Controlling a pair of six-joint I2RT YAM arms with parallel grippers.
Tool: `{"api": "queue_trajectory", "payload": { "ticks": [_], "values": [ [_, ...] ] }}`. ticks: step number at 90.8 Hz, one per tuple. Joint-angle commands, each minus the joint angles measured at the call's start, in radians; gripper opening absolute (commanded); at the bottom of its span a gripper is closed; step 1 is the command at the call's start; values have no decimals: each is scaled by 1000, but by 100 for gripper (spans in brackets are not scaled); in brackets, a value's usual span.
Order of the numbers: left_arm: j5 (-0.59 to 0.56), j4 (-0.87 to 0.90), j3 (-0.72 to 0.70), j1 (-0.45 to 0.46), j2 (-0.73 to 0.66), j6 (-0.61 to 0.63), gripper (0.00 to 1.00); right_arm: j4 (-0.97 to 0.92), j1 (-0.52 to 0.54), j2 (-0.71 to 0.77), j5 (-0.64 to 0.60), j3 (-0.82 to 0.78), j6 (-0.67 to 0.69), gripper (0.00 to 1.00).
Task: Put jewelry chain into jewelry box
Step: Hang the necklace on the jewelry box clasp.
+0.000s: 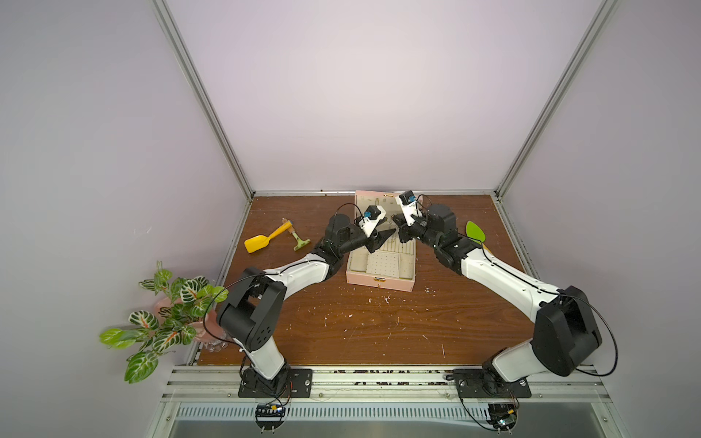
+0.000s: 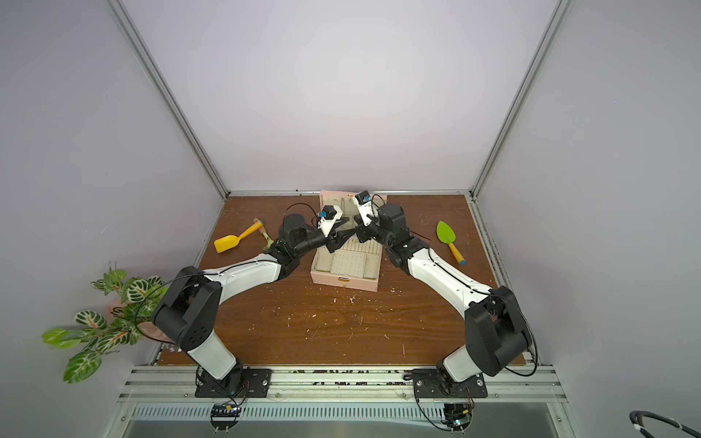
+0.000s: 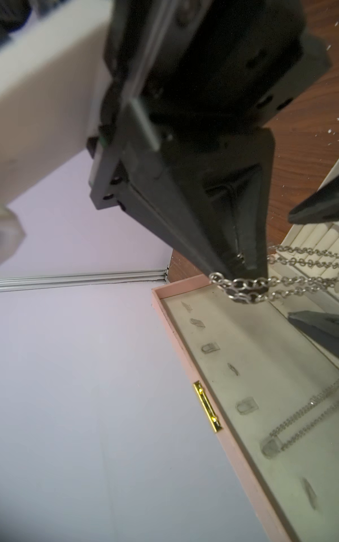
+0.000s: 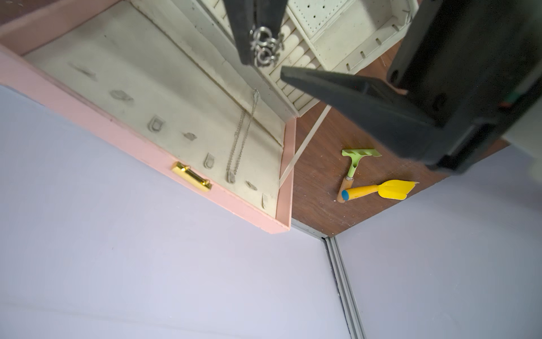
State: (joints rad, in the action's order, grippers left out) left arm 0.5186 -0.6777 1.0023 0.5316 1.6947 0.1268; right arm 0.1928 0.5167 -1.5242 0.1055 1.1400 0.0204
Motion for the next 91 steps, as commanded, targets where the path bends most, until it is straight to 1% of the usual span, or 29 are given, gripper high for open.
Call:
{"api": "queue_trajectory", "payload": {
  "ticks": [1, 9, 30, 36, 44, 52, 73, 79, 88, 91],
  "values": [
    [8, -52, 20, -10, 19, -44, 50, 6, 4, -6, 28, 47, 21, 0],
    [-18, -61, 32, -11, 35, -53, 47, -3, 4, -13, 30, 58, 24, 0],
    [-39, -92, 48, -12, 54, -65, 34, -20, 5, -23, 36, 76, 29, 0],
    [-39, -104, 50, -12, 54, -65, 33, -21, 5, -25, 37, 76, 30, 0],
    [-45, -99, 63, -12, 59, -61, 28, -24, 4, -28, 42, 76, 28, 0],
    [-61, -84, 78, -12, 67, -52, 27, -23, 5, -29, 44, 76, 26, 0],
    [-88, -77, 88, -12, 74, -38, 17, -26, 5, -34, 44, 77, 28, 0],
    [-100, -81, 88, -12, 73, -35, 13, -26, 4, -36, 41, 78, 28, 0],
    [-134, -85, 85, -13, 72, -36, 2, -19, 3, -41, 24, 77, 22, 0],
    [-145, -85, 86, -13, 74, -36, 1, -15, 3, -44, 18, 77, 18, 0]
  ]
}}
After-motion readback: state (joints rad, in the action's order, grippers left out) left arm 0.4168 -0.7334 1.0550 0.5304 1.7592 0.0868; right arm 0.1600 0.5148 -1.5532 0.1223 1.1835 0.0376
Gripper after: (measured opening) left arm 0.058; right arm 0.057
